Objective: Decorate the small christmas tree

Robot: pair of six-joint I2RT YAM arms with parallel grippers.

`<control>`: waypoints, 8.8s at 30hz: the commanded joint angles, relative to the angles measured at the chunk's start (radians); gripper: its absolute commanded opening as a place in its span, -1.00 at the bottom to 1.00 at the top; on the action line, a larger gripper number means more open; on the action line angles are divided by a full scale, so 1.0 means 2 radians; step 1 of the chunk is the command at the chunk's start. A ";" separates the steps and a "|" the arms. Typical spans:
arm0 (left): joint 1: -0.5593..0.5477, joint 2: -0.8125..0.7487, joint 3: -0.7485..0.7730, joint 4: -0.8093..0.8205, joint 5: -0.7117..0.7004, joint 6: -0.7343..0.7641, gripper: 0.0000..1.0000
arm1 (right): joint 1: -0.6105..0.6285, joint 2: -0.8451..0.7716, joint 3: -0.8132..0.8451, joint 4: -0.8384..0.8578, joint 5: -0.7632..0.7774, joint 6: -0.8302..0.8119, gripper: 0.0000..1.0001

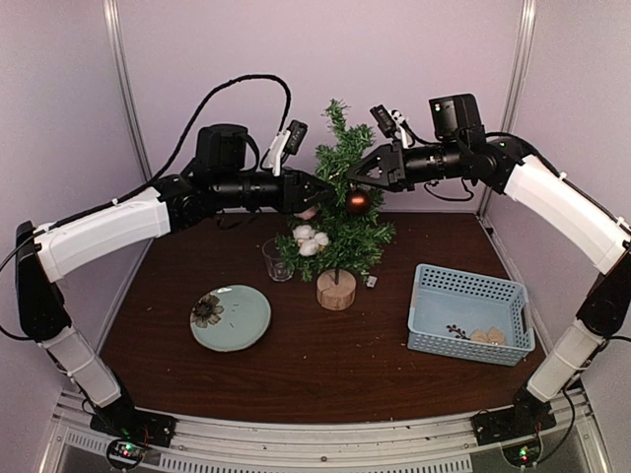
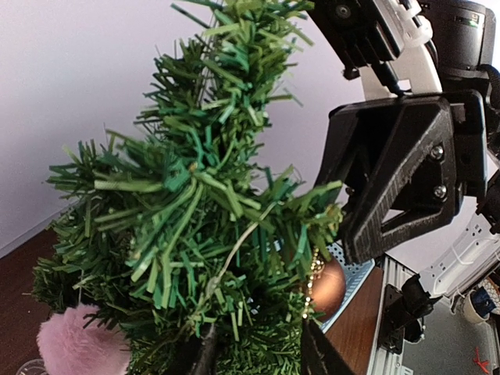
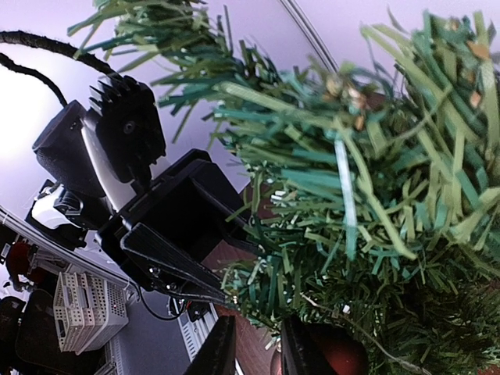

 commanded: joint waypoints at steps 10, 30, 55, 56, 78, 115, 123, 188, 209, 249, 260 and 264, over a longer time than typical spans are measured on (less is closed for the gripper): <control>0.002 0.006 0.016 0.032 0.005 0.000 -0.29 | -0.002 0.002 0.009 0.006 0.027 0.027 -0.73; 0.002 -0.001 0.009 0.028 0.005 0.002 -0.29 | -0.004 0.013 0.018 -0.021 0.051 0.053 -0.70; 0.002 -0.056 -0.043 0.019 -0.002 0.022 0.02 | -0.005 -0.055 -0.043 0.024 0.021 0.048 0.00; 0.003 -0.063 -0.049 0.018 -0.003 0.023 0.04 | -0.007 -0.059 -0.048 0.022 0.018 0.048 0.03; 0.043 -0.199 -0.349 0.040 -0.132 -0.124 -0.16 | -0.162 -0.137 -0.271 0.039 0.029 0.102 0.03; -0.032 0.204 -0.357 0.559 -0.224 -0.368 -0.46 | -0.114 -0.007 -0.362 0.189 0.032 0.169 -0.32; -0.033 0.236 -0.325 0.561 -0.212 -0.379 -0.44 | -0.111 -0.006 -0.355 0.179 0.035 0.163 -0.32; 0.049 0.246 -0.233 0.437 -0.100 -0.344 -0.71 | -0.149 0.192 -0.198 0.205 -0.004 0.135 -0.31; -0.007 0.256 -0.238 0.457 -0.146 -0.375 -0.40 | -0.104 0.229 -0.201 0.221 -0.018 0.153 -0.34; 0.038 0.286 -0.208 0.403 -0.104 -0.350 -0.58 | -0.020 0.232 -0.312 0.388 -0.027 0.282 -0.57; 0.054 0.298 -0.178 0.362 -0.061 -0.315 -0.57 | -0.013 0.210 -0.347 0.453 -0.021 0.323 -0.57; 0.060 0.297 -0.174 0.356 -0.058 -0.310 -0.55 | -0.014 0.191 -0.358 0.457 -0.012 0.323 -0.53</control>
